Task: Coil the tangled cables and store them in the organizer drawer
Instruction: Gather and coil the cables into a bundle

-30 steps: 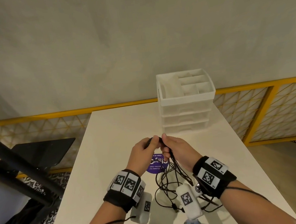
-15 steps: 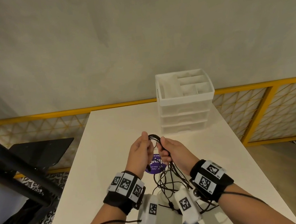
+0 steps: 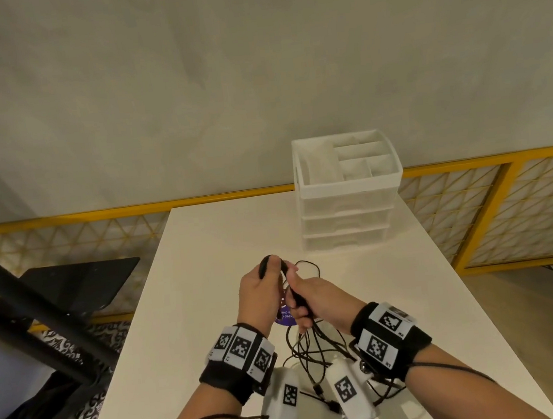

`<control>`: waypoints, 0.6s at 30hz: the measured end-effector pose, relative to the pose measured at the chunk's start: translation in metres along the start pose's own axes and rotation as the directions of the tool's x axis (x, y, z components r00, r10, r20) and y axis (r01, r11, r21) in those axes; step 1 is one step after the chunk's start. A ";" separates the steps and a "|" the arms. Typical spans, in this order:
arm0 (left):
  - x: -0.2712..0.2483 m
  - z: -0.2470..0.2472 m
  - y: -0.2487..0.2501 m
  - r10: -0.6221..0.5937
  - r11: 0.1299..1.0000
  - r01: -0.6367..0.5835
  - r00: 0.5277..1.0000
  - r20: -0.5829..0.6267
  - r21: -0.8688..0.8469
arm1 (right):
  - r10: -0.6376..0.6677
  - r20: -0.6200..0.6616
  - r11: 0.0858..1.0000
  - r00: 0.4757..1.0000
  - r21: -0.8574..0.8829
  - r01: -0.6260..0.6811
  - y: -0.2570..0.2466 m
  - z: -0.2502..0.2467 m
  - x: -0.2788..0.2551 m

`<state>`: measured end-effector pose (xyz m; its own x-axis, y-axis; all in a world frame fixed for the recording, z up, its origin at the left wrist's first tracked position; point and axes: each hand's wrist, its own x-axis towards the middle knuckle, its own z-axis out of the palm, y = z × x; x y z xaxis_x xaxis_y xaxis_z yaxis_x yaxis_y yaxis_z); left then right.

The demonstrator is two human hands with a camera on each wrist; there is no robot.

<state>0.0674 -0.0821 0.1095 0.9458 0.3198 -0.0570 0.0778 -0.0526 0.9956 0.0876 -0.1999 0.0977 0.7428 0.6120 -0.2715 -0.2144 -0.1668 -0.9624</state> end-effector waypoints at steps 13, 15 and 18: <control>0.020 -0.016 0.012 -0.067 0.898 0.050 0.998 -0.022 -0.437 | -0.056 -0.002 0.956 0.998 -0.289 0.053 0.046 -0.016 -0.001; 0.025 -0.021 0.018 -0.055 0.841 0.036 0.998 -0.019 -0.539 | -0.034 -0.053 0.908 0.998 -0.419 0.009 0.059 -0.024 -0.002; 0.030 -0.027 0.022 -0.076 0.767 0.058 0.997 -0.002 -0.639 | -0.026 -0.096 0.860 0.995 -0.509 -0.026 0.073 -0.033 -0.007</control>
<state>0.0891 -0.0480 0.1315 0.9364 0.3247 -0.1328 -0.0876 0.5829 0.8078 0.0878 -0.2419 0.0292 0.8054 0.5393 -0.2458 0.1189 -0.5534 -0.8244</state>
